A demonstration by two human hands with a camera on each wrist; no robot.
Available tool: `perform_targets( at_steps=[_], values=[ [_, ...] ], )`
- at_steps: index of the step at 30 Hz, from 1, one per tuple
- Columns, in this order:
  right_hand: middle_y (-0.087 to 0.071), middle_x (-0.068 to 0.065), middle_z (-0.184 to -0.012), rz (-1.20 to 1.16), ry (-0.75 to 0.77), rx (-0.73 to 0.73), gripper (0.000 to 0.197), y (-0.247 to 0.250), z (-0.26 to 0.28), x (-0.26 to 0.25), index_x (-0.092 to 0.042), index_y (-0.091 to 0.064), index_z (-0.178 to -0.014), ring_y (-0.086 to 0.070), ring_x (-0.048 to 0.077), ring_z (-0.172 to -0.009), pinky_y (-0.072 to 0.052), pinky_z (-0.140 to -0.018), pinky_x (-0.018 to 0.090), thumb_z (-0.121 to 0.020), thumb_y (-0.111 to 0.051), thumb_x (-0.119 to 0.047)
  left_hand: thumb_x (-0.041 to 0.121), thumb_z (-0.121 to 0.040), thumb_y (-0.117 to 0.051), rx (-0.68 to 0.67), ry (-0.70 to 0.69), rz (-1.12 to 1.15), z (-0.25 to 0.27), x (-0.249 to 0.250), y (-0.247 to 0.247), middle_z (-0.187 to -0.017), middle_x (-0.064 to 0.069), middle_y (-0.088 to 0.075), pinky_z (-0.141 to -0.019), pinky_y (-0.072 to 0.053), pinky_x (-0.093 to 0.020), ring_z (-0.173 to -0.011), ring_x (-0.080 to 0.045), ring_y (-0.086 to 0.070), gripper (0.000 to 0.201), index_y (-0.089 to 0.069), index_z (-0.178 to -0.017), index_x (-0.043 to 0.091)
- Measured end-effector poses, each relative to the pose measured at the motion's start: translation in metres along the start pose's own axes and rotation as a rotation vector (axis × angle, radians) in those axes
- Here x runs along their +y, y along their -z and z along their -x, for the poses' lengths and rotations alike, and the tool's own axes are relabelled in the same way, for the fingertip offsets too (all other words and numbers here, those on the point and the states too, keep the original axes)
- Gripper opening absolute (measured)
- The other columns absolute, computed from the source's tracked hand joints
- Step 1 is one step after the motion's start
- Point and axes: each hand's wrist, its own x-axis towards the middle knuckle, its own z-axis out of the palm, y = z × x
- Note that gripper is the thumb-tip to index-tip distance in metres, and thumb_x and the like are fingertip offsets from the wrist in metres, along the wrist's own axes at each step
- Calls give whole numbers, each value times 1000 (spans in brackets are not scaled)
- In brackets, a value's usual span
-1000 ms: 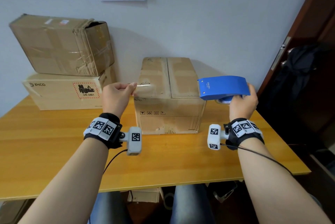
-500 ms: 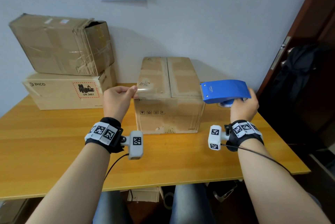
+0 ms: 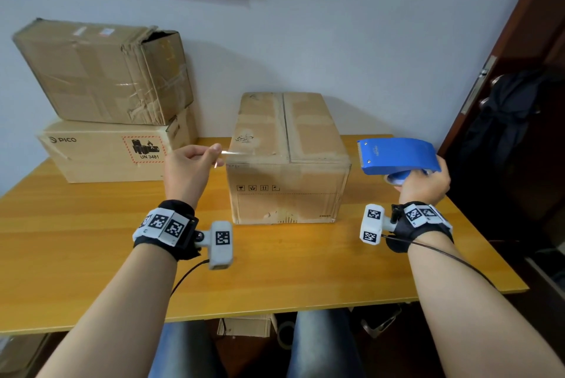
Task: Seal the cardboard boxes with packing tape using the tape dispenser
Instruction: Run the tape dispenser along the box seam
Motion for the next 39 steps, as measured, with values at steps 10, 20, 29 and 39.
perform_targets(
  at_steps=[10, 20, 29, 39],
  values=[
    [-65, -5, -103, -97, 1, 3, 35, -3, 6, 1, -23, -68, -117, -62, 16, -92, -60, -83, 45, -93, -54, -2, 39, -91, -71, 46, -5, 62, 8, -18, -1, -72, 4, -75, -62, -44, -26, -45, 3, -46, 23, -74, -83, 18],
    [-66, -5, -102, -166, -48, 5, 36, -5, 11, 6, -37, -65, -109, -68, 24, -96, -61, -77, 52, -91, -53, -8, 37, -92, -71, 38, -8, 80, 3, -22, -5, -72, 7, -75, -70, -46, -20, -59, 4, -58, 18, -74, -87, 20],
    [-70, -3, -104, -193, -20, 9, 36, -4, 16, 7, -41, -65, -106, -70, 25, -96, -62, -75, 52, -85, -54, -14, 34, -92, -70, 43, 1, 104, 2, -34, -11, -74, 6, -74, -66, -39, 0, -69, 7, -63, 15, -73, -89, 19],
    [-63, -12, -97, -187, 52, -25, 32, -9, 20, 11, -23, -65, -112, -63, 11, -93, -52, -75, 29, -92, -54, 0, 34, -92, -71, 75, 23, 124, -13, -40, -3, -74, 8, -74, -82, -44, -13, -74, 6, -67, 12, -73, -90, 22]
  ],
)
